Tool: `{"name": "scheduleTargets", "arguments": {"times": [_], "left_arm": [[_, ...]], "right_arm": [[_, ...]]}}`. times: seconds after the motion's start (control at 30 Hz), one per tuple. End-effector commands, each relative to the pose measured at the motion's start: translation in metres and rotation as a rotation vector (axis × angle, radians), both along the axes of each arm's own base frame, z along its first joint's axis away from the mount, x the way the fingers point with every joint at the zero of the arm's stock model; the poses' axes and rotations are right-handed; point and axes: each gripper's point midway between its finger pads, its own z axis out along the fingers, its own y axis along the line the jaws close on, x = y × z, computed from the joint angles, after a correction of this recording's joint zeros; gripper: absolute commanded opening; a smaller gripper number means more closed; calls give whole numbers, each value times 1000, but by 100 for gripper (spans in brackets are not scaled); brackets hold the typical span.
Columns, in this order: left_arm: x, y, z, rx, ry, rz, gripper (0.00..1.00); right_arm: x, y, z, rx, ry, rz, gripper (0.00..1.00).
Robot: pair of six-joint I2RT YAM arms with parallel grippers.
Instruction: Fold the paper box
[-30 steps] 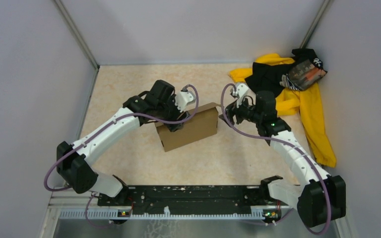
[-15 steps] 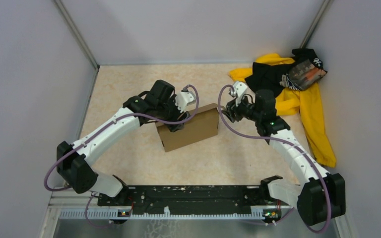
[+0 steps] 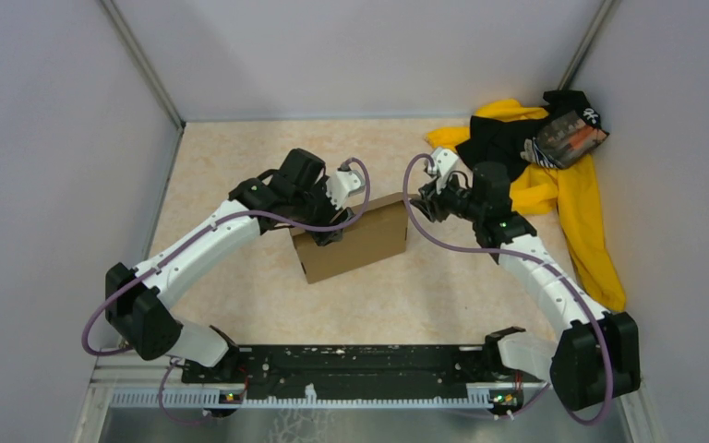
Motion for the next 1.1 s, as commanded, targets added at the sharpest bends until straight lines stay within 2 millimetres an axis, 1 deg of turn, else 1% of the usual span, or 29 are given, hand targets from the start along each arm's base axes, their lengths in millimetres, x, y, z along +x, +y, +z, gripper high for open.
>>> {"name": "scheduleTargets", "arguments": {"times": [0.0,0.1,0.17,0.37,0.63,0.9,1.07], "left_arm": [[-8,-5,-7,-12,51,-30,56],[-8,-5,-7,-13,52,-31,55],[-8,-6,-8,-11,53,-32,56],[-8,-6,-8,-14,56,-32,56],[-8,-7,-8,-13,57,-33,56],[-8,-7,-10,-10,61,-34,56],[-8,-8,-8,-13,59,-34,56]], "right_arm": [[8,11,43,39,-124,47,38],[6,13,44,39,-128,54,42],[5,12,45,39,-132,54,42],[1,13,46,45,-135,65,38],[-3,17,54,58,-151,87,38],[-6,19,57,63,-160,99,38],[-6,21,57,61,-152,107,34]]}}
